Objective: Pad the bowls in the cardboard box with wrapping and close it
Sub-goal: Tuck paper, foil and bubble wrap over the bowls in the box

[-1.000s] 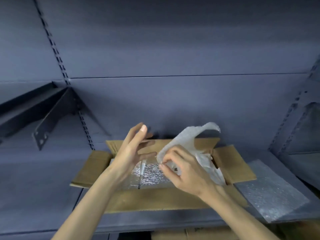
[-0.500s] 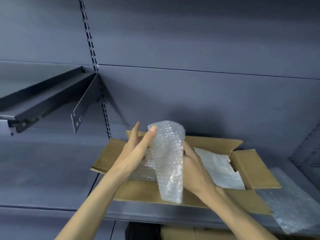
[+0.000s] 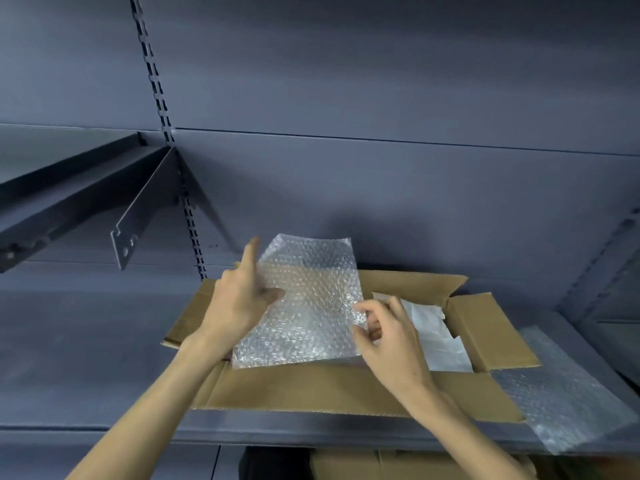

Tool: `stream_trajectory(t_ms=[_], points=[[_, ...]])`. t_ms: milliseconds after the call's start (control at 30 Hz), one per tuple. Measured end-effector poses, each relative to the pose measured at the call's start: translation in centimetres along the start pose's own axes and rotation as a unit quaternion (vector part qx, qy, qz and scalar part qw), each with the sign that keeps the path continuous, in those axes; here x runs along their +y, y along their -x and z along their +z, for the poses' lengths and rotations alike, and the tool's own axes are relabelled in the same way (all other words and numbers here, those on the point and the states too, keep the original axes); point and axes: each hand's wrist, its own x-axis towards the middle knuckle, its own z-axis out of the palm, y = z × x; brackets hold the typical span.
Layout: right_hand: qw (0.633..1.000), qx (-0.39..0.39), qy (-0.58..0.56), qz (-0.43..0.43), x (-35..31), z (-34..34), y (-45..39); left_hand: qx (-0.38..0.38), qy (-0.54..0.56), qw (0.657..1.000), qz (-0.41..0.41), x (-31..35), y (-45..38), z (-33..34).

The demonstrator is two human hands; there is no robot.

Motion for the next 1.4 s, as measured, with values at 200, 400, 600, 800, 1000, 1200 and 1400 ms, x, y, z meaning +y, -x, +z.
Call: stream_trajectory(t_ms=[200, 400, 600, 800, 1000, 1200, 1400], points=[[0.994, -0.105, -0.003, 0.034, 1.3, -0.9, -0.3, 0.096, -0.253, 0.96, 0.067, -0.4, 1.2, 2.2], [0.986, -0.159, 0.049, 0.022, 0.1, -0.7, 0.0, -0.063, -0.175, 0.926, 0.329, 0.9, 1.9, 5.2], [0.993, 0.067, 0.092, 0.023, 3.5, -7.9, 1.0, -0.231, -0.22, 0.919, 0.231, -1.0, 1.0, 7.1], [0.901, 0.304, 0.079, 0.299, 16.3, -16.5, 4.9, -0.301, -0.217, 0.911, 0.177, -2.1, 0.1, 7.9], [0.887, -0.057, 0.228, 0.398, 20.7, -13.6, 7.9, -0.201, -0.223, 0.935, 0.188, -1.4, -0.7, 9.5], [0.87, -0.085, 0.317, 0.369, 20.5, -12.2, 7.9, -0.17, -0.203, 0.928, 0.262, 2.6, -0.6, 11.0], [0.867, 0.087, 0.254, 0.42, 19.6, -12.4, 8.3, -0.221, -0.157, 0.922, 0.277, 5.5, -0.4, 11.9]])
